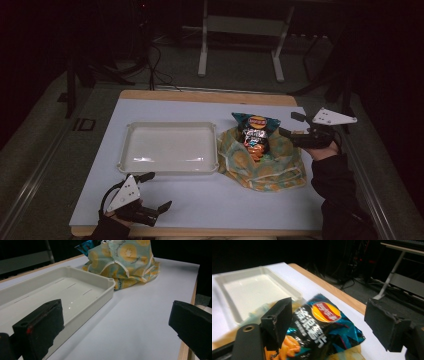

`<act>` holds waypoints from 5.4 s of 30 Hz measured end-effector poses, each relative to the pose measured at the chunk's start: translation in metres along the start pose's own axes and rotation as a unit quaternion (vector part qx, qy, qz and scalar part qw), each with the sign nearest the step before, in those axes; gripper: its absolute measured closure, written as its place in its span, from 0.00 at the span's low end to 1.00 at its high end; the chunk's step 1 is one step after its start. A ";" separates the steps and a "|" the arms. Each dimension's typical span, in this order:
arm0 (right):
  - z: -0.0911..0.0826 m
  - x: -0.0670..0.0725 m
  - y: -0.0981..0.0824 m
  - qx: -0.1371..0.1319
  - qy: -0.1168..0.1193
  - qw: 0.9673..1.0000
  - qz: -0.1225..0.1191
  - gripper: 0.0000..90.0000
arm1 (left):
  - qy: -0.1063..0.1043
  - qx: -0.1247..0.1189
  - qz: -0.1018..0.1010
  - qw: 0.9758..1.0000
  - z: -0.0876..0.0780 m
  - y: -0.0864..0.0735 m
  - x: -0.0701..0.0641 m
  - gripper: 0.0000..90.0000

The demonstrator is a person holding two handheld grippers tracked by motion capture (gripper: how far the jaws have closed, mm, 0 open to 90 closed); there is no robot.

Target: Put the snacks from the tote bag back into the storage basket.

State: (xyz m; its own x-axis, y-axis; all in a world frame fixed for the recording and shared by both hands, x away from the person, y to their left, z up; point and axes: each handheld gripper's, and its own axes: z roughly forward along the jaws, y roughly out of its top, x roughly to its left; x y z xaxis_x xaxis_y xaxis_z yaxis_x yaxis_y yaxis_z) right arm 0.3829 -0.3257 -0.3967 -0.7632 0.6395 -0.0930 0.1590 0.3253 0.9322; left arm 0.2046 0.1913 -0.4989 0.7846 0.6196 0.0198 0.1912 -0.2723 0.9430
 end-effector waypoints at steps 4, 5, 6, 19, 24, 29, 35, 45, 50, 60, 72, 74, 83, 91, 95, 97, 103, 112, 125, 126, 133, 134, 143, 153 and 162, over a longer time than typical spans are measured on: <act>0.013 -0.011 -0.006 0.008 0.004 1.000 0.012 0.28 | -0.002 0.001 0.001 1.000 0.000 0.000 0.000 0.00; 0.016 -0.014 -0.008 0.010 0.005 1.000 0.014 0.30 | -0.002 0.001 0.001 1.000 0.000 0.000 0.000 0.00; 0.018 -0.017 -0.009 0.011 0.004 1.000 0.014 0.32 | -0.002 0.001 0.001 1.000 0.000 0.000 0.000 0.00; 0.044 -0.043 -0.036 0.045 -0.012 0.998 0.036 0.34 | -0.007 -0.001 0.002 1.000 0.001 -0.001 -0.001 0.00; 0.054 -0.052 -0.045 0.051 -0.010 0.997 0.054 0.33 | -0.014 -0.005 0.005 1.000 0.001 -0.001 -0.002 0.00; 0.063 -0.055 -0.050 0.057 -0.004 0.996 0.073 0.29 | -0.013 -0.001 0.009 1.000 0.001 -0.001 -0.002 0.00; 0.072 -0.057 -0.056 0.065 0.001 0.994 0.083 0.27 | -0.016 0.002 0.013 1.000 0.002 -0.001 -0.002 0.00; 0.084 -0.061 -0.066 0.091 0.017 0.991 0.098 0.28 | -0.021 0.006 0.012 1.000 0.003 -0.002 -0.002 0.00; 0.087 -0.063 -0.072 0.101 0.032 0.989 0.105 0.44 | -0.022 0.006 0.011 1.000 0.003 -0.002 -0.002 0.00; 0.087 -0.058 -0.062 0.117 0.048 0.988 0.083 0.99 | -0.023 0.005 0.011 1.000 0.003 -0.002 -0.002 0.00; 0.076 -0.048 -0.044 0.103 0.058 0.991 0.055 1.00 | -0.023 0.005 0.011 1.000 0.003 -0.002 -0.002 0.00; 0.074 -0.045 -0.040 0.095 0.061 0.992 0.056 1.00 | -0.022 0.005 0.011 1.000 0.003 -0.002 -0.002 0.00; 0.063 -0.035 -0.021 0.068 0.070 0.994 0.052 1.00 | -0.022 0.007 0.008 1.000 0.005 -0.002 -0.001 0.00; 0.055 -0.026 0.001 0.044 0.085 0.994 0.046 1.00 | -0.020 0.006 0.009 1.000 0.004 -0.002 -0.001 0.00; 0.048 -0.022 0.012 0.026 0.094 0.994 0.042 1.00 | -0.019 0.006 0.008 1.000 0.004 -0.002 -0.001 0.00; 0.045 -0.022 0.016 0.021 0.094 0.994 0.043 1.00 | -0.020 0.005 0.008 1.000 0.004 -0.002 -0.001 0.00; 0.036 -0.021 0.028 0.013 0.085 0.996 0.034 1.00 | -0.019 0.005 0.007 1.000 0.004 -0.003 -0.001 0.00; 0.017 -0.021 0.051 -0.008 0.078 0.997 0.024 1.00 | -0.019 0.006 0.004 1.000 0.005 -0.002 -0.001 0.00; -0.007 -0.019 0.098 -0.037 0.052 0.998 0.002 1.00 | -0.017 0.003 0.005 1.000 0.004 -0.002 -0.001 0.00; -0.009 -0.019 0.103 -0.040 0.050 0.998 0.000 1.00 | -0.017 0.003 0.006 1.000 0.004 -0.002 -0.001 0.00; -0.014 -0.009 0.129 -0.047 0.046 0.998 -0.012 1.00 | -0.016 0.007 0.008 1.000 0.004 -0.002 -0.002 0.00; -0.013 -0.007 0.132 -0.046 0.046 0.998 -0.015 1.00 | -0.016 0.006 0.007 1.000 0.004 -0.002 -0.002 0.00; -0.001 0.009 0.143 -0.050 0.058 0.997 -0.020 1.00 | -0.014 0.002 0.008 1.000 0.003 -0.002 -0.002 0.00; 0.022 0.031 0.153 -0.062 0.082 0.995 -0.017 1.00 | -0.015 0.002 0.011 1.000 0.002 -0.002 -0.002 0.00; 0.047 0.055 0.161 -0.065 0.099 0.993 -0.019 1.00 | -0.016 0.002 0.014 1.000 0.002 -0.002 -0.002 0.00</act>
State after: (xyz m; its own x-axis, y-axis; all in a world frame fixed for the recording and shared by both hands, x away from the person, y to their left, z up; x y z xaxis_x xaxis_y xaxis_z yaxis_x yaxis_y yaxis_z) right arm 0.3959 -0.2049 -0.2682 -0.8770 0.4753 -0.0702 0.0553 0.2449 0.9680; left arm 0.2035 0.1891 -0.5013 0.8085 0.5875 0.0343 0.1717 -0.2912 0.9411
